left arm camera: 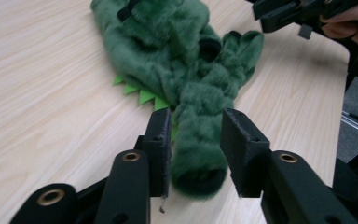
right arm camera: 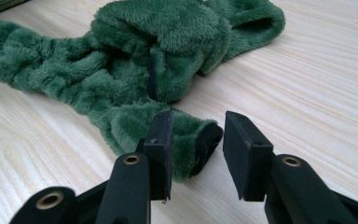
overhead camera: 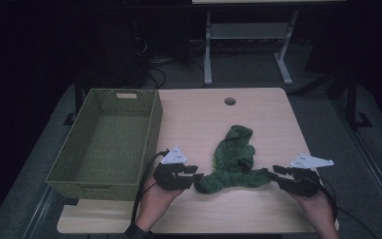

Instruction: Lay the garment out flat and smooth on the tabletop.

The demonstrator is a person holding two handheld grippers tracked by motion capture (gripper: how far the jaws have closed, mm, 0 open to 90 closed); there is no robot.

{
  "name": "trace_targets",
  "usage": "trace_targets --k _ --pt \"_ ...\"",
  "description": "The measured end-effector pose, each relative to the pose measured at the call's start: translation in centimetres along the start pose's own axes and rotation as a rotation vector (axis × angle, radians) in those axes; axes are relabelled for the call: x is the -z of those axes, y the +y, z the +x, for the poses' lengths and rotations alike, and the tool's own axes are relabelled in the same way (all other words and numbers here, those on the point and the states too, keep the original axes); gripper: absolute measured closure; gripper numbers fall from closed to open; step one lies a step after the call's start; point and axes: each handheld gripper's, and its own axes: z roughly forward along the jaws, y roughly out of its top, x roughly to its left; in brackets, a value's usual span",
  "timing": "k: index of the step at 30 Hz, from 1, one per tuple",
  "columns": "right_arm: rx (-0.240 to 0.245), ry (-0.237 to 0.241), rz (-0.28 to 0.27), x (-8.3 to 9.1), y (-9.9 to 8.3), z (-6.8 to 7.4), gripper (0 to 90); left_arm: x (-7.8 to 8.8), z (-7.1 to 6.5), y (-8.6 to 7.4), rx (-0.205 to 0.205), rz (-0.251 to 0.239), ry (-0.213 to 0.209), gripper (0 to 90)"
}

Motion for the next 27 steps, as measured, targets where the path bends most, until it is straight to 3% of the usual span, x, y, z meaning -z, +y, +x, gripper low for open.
trace_targets --k 5,12,13,16,18,19,22,27 --pt "0.000 0.004 0.018 -1.1 0.2 -0.5 58.5 -2.4 0.3 -0.6 0.004 0.068 -0.016 55.8" --pt "-0.032 0.030 0.110 -3.2 0.1 -1.5 54.6 -4.2 1.3 -2.2 0.031 0.143 -0.016 53.3" --pt "-0.043 0.044 0.137 -3.6 -0.1 -1.5 61.3 -4.4 1.4 -2.4 0.033 0.150 -0.016 57.4" --pt "-0.047 0.057 0.152 -3.8 -0.3 -1.4 66.8 -4.8 1.7 -2.9 0.034 0.173 -0.035 62.5" --pt "-0.031 0.065 0.158 -3.6 -0.3 -1.3 74.7 -5.0 1.6 -2.9 0.022 0.186 -0.042 71.3" --pt "-0.033 0.063 0.153 -3.5 -0.3 -1.2 79.2 -5.0 1.7 -2.9 0.002 0.200 -0.047 81.0" --pt "-0.027 0.061 0.152 -3.3 -0.3 -1.0 80.3 -5.0 1.7 -2.8 -0.009 0.211 -0.054 86.1" --pt "-0.006 0.049 0.131 -1.8 -0.5 -0.4 81.0 -4.2 2.0 -2.7 0.015 0.192 -0.048 87.7"
